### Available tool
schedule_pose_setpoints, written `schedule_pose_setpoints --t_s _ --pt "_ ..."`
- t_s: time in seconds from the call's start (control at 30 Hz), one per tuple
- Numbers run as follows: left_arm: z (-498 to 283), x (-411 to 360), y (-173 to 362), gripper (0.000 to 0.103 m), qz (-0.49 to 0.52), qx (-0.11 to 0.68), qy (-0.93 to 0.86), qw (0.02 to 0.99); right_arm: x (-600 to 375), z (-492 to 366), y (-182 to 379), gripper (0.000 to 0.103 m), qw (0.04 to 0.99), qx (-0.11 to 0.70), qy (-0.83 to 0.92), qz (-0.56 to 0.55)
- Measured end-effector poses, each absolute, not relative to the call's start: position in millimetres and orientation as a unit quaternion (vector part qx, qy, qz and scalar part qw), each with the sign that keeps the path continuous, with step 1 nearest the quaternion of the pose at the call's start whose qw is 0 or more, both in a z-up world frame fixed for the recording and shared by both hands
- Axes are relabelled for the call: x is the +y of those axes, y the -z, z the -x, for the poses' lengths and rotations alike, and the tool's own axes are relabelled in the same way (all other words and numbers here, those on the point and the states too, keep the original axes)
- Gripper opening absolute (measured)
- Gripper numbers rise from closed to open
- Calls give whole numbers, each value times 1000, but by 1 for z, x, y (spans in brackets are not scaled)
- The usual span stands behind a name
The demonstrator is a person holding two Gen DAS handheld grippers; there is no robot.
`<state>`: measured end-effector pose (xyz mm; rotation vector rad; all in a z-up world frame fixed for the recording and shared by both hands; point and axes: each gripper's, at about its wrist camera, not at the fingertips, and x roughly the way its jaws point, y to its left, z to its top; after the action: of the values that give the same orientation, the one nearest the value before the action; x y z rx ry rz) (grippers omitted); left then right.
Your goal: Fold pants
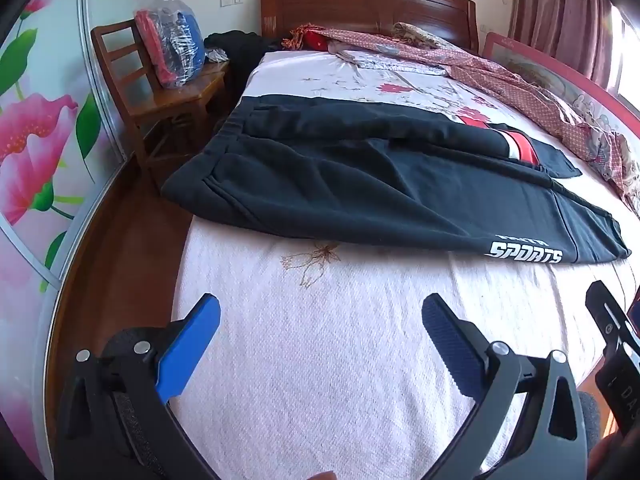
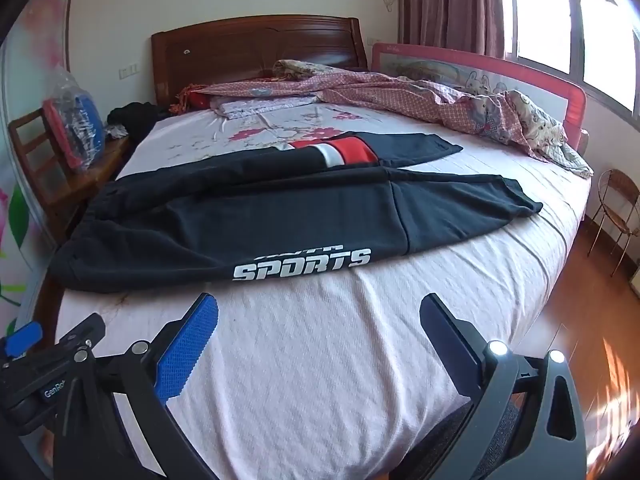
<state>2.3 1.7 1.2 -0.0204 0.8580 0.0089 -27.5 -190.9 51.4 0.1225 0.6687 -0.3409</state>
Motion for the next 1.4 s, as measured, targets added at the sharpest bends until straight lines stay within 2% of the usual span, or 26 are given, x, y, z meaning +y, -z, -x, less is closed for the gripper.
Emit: schedule_pose_setpoints --t_s 0.57,0.8,1.4 --pt "-18 -6 -6 101 4 388 -5 922 -217 3 -45 100 922 330 184 -79" --pt "-25 -5 3 101 12 422 -6 907 -217 2 -43 100 921 334 180 -84" --pt "-29 2 0 101 24 408 -11 913 -216 3 -43 100 921 333 181 -85"
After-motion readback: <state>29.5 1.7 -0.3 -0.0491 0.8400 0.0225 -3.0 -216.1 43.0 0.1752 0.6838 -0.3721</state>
